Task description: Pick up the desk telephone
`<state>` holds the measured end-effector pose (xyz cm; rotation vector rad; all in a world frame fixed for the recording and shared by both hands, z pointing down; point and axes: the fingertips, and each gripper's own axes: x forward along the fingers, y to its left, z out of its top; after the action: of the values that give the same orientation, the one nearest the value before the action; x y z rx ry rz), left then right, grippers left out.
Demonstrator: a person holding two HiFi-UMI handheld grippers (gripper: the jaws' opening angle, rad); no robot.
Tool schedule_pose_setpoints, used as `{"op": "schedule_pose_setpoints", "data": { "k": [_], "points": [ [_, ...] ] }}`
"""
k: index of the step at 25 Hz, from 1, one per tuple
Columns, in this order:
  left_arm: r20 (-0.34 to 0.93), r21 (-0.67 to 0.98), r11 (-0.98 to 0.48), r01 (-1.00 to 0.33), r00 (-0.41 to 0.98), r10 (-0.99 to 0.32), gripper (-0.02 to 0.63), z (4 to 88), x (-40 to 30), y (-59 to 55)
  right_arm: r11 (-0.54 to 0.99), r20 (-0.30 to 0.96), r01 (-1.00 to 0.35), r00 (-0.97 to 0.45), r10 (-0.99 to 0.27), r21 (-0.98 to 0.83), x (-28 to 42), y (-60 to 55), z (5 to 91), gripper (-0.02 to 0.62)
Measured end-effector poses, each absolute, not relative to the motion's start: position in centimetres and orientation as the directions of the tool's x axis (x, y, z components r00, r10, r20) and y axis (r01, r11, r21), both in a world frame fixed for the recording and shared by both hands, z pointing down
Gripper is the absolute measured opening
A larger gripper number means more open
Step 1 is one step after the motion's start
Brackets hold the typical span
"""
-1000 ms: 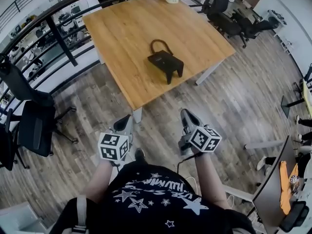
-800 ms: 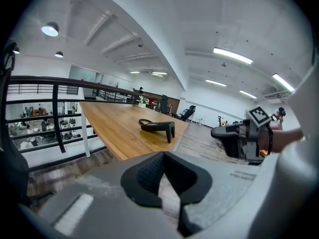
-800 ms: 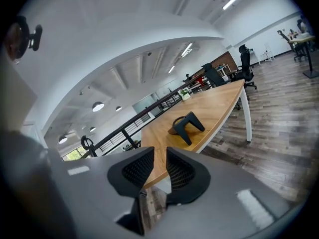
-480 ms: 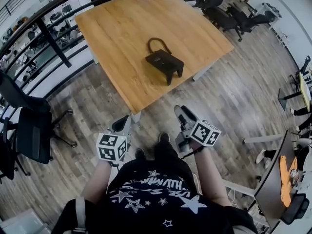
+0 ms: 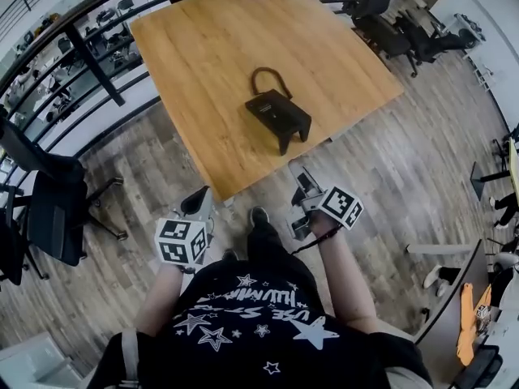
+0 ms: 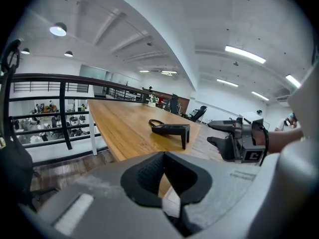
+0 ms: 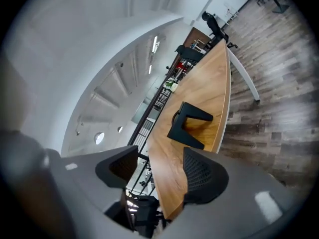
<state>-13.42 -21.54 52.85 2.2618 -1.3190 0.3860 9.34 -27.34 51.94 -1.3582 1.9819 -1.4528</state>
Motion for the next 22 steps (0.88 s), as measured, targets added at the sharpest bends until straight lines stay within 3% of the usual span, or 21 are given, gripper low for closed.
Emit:
{"op": "schedule_pose_setpoints", "data": {
  "k": [6,22],
  "points": [
    [0.480,0.272,-0.375,-0.886,0.463,-0.746,0.002,52.9,-12.3,-25.6,-0.084,0.259,-0.348,-0.495,-0.829,-0.934,10.9,-32.8,53.8,0.318],
    [0.509,0.272,-0.301,-0.914,0.402,-0.761,0.002,53.7,-11.4,-31.1,-0.183,0.349,-0.341,-0.532,-0.772,-0.922,11.0,-40.4,58.2,0.328]
  ]
}}
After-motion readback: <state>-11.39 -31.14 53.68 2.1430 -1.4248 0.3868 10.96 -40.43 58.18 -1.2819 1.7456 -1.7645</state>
